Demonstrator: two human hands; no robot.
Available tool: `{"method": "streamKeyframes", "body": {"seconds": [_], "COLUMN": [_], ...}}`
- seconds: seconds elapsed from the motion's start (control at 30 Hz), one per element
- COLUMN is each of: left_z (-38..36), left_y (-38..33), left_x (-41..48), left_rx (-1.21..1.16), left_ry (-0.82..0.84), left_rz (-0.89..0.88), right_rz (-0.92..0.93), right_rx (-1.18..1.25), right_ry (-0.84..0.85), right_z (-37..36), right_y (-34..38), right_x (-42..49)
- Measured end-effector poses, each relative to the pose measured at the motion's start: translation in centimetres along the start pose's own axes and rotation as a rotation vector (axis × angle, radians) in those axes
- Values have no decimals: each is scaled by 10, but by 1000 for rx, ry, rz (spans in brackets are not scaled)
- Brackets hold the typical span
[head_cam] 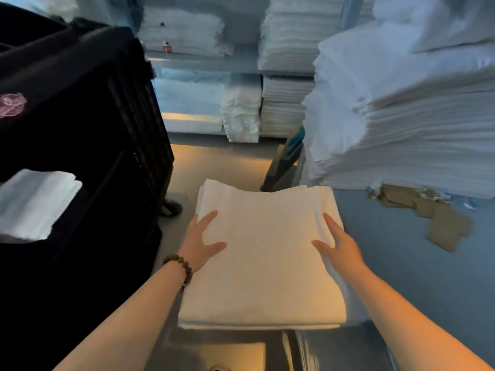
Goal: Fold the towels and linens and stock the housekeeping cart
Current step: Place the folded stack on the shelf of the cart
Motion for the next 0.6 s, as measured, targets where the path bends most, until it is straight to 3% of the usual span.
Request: {"method": "streamKeyframes", "body": {"seconds": [0.4,0.6], "left_z": [113,140], "left_y": [91,130], "left_x": [21,20], "left_rx": [-244,-331], "left_ry": [-311,-434], "left_rz": [192,303], "right_rz": [255,291], "right_rx": [-31,16], "right_ry": [336,461], "right_z": [-142,-202], "right_y": [87,124], "right_x": [152,195]}}
Point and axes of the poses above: each hand's wrist, its own x-axis towards the middle knuckle, its own z-axis out of the back of the hand, y = z × x, the point moved 3 cm from there along x, towards the middle knuckle, and after that the axes turned 13 degrees about z, right-handed, at the moved point
